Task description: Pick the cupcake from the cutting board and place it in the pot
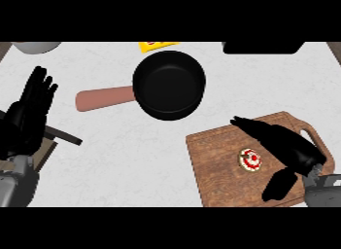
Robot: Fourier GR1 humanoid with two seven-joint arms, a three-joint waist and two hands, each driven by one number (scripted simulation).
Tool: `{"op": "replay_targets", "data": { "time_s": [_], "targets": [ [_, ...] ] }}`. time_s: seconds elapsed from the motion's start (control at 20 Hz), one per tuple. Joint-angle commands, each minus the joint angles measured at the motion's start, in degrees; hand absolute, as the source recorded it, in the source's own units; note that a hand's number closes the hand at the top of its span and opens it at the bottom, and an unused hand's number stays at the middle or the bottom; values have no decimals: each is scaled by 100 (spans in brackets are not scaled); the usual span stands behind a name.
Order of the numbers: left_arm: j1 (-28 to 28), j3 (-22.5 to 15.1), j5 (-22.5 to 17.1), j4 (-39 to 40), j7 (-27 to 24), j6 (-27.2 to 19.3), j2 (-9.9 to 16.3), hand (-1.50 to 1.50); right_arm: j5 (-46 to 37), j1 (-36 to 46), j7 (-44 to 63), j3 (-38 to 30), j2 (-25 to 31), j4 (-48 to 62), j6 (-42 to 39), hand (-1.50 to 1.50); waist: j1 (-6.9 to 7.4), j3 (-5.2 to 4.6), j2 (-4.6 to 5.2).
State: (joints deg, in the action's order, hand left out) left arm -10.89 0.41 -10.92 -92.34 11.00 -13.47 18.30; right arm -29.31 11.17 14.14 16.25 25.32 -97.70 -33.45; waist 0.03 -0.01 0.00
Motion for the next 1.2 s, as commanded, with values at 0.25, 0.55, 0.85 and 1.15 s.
{"op": "replay_targets", "data": {
  "time_s": [0.25, 0.55, 0.85, 1.15],
  "targets": [
    [61, 50, 311, -320, 250, 70, -320, 0, -924, 21, -668, -61, -464, 1043, 421, -150, 13, 2, 1],
    [-126, 261, 325, -43, 56, 186, -307, 0, -1302, 224, -1677, 142, -106, 1103, 465, 150, 12, 2, 4],
    [-300, 549, 244, -15, 305, 504, -225, 0, -1669, -8, -1949, 94, -443, 1312, 635, 150, -4, 2, 0],
    [-303, 94, 369, 40, 218, 466, -448, 0, -1892, 804, 791, 1949, -2483, 950, 686, 150, 419, -30, 25]
  ]
}}
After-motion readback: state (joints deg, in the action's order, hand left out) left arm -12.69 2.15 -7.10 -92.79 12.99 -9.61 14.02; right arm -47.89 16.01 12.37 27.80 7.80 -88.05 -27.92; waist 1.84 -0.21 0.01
